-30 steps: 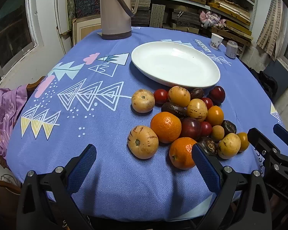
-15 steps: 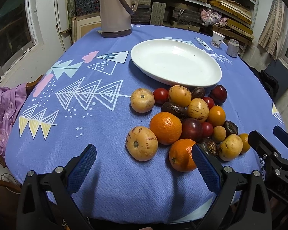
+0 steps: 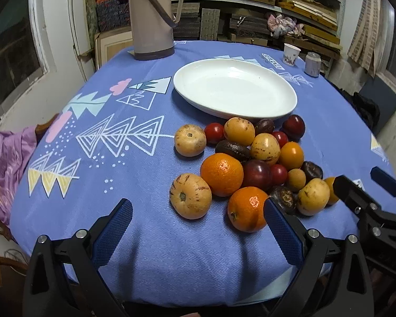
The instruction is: Organize fruits
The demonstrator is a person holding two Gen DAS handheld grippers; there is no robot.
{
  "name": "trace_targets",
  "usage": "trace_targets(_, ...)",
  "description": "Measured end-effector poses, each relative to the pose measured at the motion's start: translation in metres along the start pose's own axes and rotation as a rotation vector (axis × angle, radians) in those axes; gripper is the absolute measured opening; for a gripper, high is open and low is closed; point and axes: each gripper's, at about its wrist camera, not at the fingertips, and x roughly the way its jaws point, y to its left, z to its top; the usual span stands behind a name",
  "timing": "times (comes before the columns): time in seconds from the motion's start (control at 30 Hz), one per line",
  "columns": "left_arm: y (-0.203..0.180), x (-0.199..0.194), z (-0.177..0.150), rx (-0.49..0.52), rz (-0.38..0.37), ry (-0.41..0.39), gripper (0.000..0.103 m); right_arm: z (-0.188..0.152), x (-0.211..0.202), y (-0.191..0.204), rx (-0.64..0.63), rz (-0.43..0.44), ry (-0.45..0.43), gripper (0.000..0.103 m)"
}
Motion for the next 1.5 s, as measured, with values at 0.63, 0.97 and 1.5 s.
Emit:
trace_targets(0.63,0.011,0.007,-0.003,-0.045,0.031,0.022,0.1,-0.002,0.005,0.003,-0.013,0.003,0.002,0.099)
trace_targets(0.97,0.012,0.011,-0.004,-0.048,0.003,0.047,0.1,-0.002,0.007,0.003,-0.016,0.008,0.013,0.099)
trace_targets(1.5,0.034,0.011,0.005,-0.04,-0.059,-0.02,0.1,-0.001,0.015,-0.005,-0.205,0.075,0.03,0.099)
